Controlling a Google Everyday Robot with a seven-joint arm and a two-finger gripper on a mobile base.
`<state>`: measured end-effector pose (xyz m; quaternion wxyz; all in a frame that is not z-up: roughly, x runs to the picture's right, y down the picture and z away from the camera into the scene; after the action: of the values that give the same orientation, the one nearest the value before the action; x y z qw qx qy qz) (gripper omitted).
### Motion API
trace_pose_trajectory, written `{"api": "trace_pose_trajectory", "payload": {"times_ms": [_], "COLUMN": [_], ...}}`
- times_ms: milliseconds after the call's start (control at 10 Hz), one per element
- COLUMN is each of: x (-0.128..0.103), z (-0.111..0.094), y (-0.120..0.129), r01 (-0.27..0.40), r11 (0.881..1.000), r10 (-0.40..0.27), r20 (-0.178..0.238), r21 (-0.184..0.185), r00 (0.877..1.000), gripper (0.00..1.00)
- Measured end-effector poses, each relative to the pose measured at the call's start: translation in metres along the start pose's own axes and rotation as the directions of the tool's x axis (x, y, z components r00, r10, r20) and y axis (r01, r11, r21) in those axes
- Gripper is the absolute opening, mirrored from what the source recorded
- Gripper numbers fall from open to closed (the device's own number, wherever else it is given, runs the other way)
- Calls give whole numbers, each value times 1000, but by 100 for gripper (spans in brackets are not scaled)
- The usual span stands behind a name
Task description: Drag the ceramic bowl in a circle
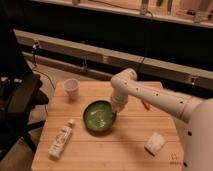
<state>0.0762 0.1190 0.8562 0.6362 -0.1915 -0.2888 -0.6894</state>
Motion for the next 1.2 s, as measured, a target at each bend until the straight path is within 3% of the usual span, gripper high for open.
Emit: {"api": "trace_pose_trajectory", "payload": {"times_ms": [600,1200], "x": [-2,3], "z": [-6,-10], "y": [30,39], "r01": [-59,-72], "r11": [998,996], "r10": [60,73], "r20": [-10,-15], "r21": [30,45], "r00": [998,997], "gripper": [14,14]}}
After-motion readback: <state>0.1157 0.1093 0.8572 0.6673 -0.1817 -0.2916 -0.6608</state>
